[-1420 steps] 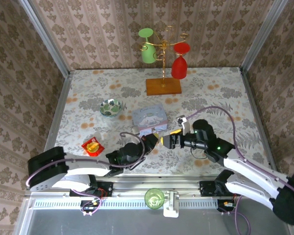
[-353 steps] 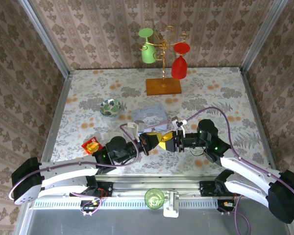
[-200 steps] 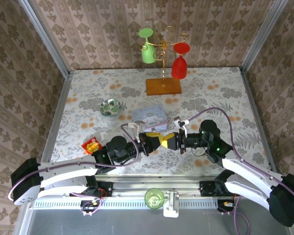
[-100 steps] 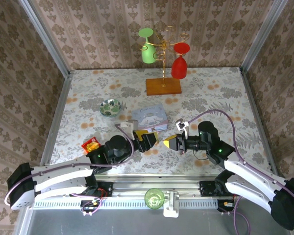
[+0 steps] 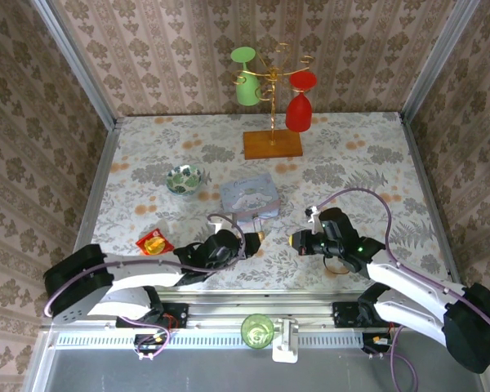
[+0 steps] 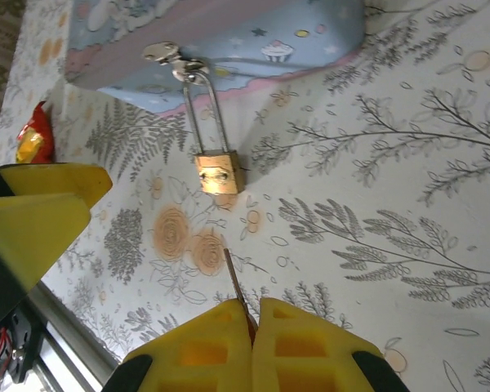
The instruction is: Unlock a padlock with a key
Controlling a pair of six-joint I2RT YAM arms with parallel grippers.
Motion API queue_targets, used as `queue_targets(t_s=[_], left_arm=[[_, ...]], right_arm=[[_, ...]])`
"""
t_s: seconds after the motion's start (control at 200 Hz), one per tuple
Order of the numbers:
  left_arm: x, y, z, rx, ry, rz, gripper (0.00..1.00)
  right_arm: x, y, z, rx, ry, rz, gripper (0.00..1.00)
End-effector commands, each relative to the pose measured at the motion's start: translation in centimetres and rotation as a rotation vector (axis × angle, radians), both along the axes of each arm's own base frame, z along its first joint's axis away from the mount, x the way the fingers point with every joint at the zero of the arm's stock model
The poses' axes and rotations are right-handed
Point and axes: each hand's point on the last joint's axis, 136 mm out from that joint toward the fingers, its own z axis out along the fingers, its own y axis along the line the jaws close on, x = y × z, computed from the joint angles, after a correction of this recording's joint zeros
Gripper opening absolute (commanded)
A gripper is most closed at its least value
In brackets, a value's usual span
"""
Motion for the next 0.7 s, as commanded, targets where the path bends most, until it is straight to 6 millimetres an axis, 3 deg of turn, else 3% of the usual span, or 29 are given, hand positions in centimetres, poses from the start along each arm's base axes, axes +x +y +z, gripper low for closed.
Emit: queue_targets(t_s=[0.0, 0.155, 0.41, 0.695], left_arm=[[1.4, -0.9, 0.3, -0.081, -0.006, 0.006, 0.72], [2.2, -3.3, 0.3, -0.064, -0.007, -0.067, 0.72], [3.5, -3.0, -3.2, 0.055, 0.082, 0.040, 0.71], [4.2, -4.6, -4.4, 0.062, 0.082, 0.048, 0.61]], right_arm=[[0.0, -1.1, -0.6, -0.023, 0.010, -0.056, 0.00], [-0.1, -1.3, -1.0, -0.021, 0.001, -0.062, 0.00], [-0.2, -1.3, -1.2, -0.014, -0.006, -0.056, 0.00], [-0.5, -2.0, -1.5, -0.025, -0.016, -0.062, 0.00]])
